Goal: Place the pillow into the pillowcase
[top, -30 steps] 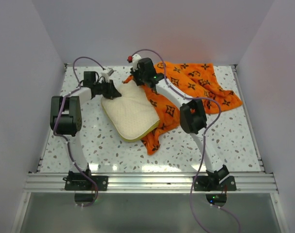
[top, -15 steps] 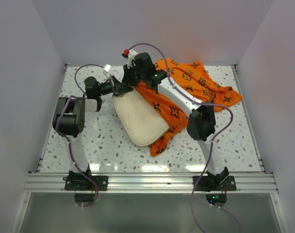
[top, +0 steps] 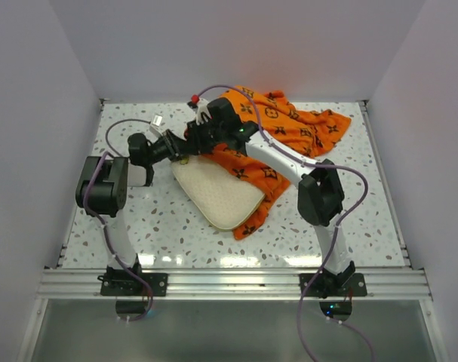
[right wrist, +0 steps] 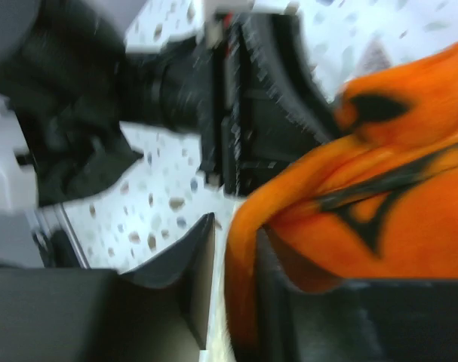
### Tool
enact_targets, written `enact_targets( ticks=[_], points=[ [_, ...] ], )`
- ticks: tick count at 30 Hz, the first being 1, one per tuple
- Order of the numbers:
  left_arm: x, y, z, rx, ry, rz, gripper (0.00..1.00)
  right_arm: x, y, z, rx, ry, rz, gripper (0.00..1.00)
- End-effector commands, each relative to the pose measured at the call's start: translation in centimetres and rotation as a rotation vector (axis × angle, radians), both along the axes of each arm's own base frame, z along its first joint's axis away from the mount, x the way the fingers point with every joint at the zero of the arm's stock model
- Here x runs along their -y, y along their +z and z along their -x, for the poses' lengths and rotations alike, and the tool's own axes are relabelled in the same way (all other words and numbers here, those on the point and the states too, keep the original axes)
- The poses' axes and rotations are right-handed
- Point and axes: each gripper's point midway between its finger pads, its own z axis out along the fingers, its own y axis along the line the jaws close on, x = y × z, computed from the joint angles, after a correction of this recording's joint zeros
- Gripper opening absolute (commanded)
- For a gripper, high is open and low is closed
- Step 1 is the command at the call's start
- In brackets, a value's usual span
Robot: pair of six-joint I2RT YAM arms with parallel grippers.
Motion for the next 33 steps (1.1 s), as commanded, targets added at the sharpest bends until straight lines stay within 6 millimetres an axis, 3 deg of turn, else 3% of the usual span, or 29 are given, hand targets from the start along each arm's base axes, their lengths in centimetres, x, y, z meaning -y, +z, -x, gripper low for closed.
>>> enact_targets(
  ticks=[1,2,3,4,5,6,7,8,9,10,11,12,14,15,16,17,18,19,22,26,30,33],
  points=[
    [-2.2,0.8,-3.0,0.045,0.153,-0.133,0.42,-0.8,1.5,6.4,-0.111,0.268,-0.03,0.35],
    [-2.8,0.5,-2.9,0.098,0.147,-0.222,0.51,0.9,4.3,5.6,-0.064,0.228,-0.051,0.45],
    [-3.2,2.2,-2.4,0.15,0.141,-0.272,0.63,2.6,4.6,4.5,-0.057,0.186,-0.052,0.53],
    [-3.4,1.2,-1.1,0.099,0.101,-0.327,0.73,5.8,5.6,1.8,-0.039,0.102,-0.06,0.62],
    [-4.7,1.1,-0.8,0.192,0.081,-0.45,0.76,8.1,6.5,1.1,-0.019,0.055,-0.046,0.63],
    [-5.6,1.0,1.0,0.161,0.055,-0.541,1.0,11.2,7.6,0.8,0.017,-0.026,-0.018,0.63],
    [-5.9,2.0,1.1,0.233,0.035,-0.653,1.0,14.8,7.9,-0.4,0.027,-0.11,0.007,0.63],
    [-7.4,2.1,1.1,0.376,0.012,-0.841,1.0,17.3,5.1,0.4,-0.03,-0.153,0.071,0.63],
    [-6.9,4.0,1.7,0.478,0.006,-0.936,1.0,19.8,6.6,1.5,0.004,-0.21,0.077,0.64],
    [-6.8,2.6,3.3,0.439,-0.049,-1.039,1.0,22.9,5.2,1.3,-0.004,-0.311,0.136,0.66],
    [-6.6,3.6,4.0,0.534,-0.086,-1.13,1.0,25.2,0.5,3.1,-0.094,-0.359,0.226,0.72],
    [-6.0,3.5,4.8,0.548,-0.114,-1.173,1.0,26.8,-0.8,4.3,-0.119,-0.395,0.261,0.74],
    [-3.1,2.8,7.5,0.578,-0.233,-1.197,1.0,29.9,-2.6,6.7,-0.192,-0.482,0.282,0.77],
    [-1.9,2.8,8.8,0.583,-0.27,-1.204,1.0,31.2,-5.8,8.7,-0.28,-0.505,0.315,0.79],
    [1.0,2.8,10.4,0.618,-0.338,-1.198,1.0,32.5,-6.6,9.4,-0.315,-0.547,0.312,0.79],
    [2.7,2.8,11.6,0.62,-0.374,-1.17,1.0,32.8,-8.6,10.9,-0.396,-0.561,0.31,0.79],
    [4.4,3.1,12.7,0.637,-0.404,-1.132,1.0,32.9,-9.3,11.5,-0.432,-0.571,0.304,0.81],
    [7.2,3.2,14.3,0.658,-0.441,-1.101,1.0,32.9,-9.8,11.7,-0.453,-0.584,0.294,0.81],
    [11.2,1.6,16.6,0.628,-0.452,-1.135,1.0,32.0,-11.1,11.4,-0.483,-0.604,0.22,0.8],
    [13.9,-0.9,17.8,0.585,-0.466,-1.174,1.0,31.2,-14.1,10.3,-0.54,-0.637,0.184,0.77],
    [16.2,-1.6,20.6,0.606,-0.565,-1.141,1.0,29.7,-16.2,10.2,-0.607,-0.585,0.131,0.74],
    [16.8,-2.5,22.0,0.587,-0.612,-1.146,1.0,28.7,-17.5,10.0,-0.63,-0.558,0.115,0.74]
  ],
)
